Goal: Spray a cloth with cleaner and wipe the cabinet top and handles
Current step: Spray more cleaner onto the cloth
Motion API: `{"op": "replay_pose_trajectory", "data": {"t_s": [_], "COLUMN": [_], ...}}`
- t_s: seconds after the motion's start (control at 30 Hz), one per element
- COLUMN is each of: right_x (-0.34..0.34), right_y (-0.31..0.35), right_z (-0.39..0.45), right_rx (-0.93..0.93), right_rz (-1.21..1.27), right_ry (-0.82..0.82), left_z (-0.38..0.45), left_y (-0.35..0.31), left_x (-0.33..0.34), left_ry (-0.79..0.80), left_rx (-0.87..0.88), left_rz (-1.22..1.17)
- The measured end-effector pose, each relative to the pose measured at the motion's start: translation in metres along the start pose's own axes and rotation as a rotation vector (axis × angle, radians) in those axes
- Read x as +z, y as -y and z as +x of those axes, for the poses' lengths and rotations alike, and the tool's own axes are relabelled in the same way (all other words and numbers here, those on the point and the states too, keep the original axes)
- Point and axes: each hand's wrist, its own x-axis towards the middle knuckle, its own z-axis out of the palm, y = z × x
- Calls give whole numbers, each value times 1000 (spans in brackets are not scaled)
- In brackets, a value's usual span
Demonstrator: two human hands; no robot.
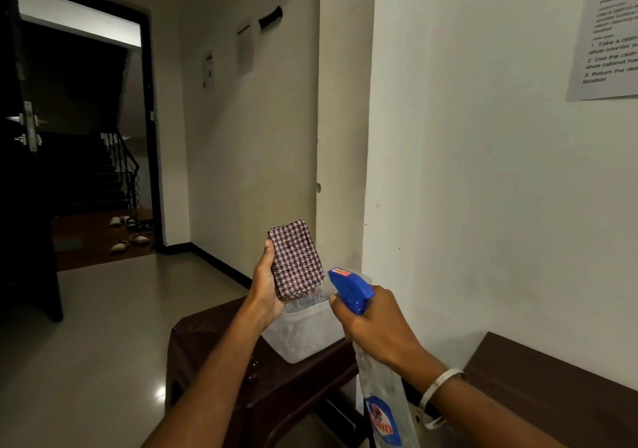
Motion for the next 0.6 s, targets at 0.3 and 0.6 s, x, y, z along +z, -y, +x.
{"op": "replay_pose_trajectory", "data": {"t_s": [0.3, 0.6], "right_x": [11, 4], "right_y": [0, 14], "right_z": [-7, 7], "right_rx": [15, -46], "right_rz": [2, 53], "right_ry": [64, -19], "left_z": [-4, -9], "left_y": [-1, -4], "left_x": [2, 6], "left_ry": [-33, -14], "left_rx": [19, 29], "left_rz": [-1, 15]}}
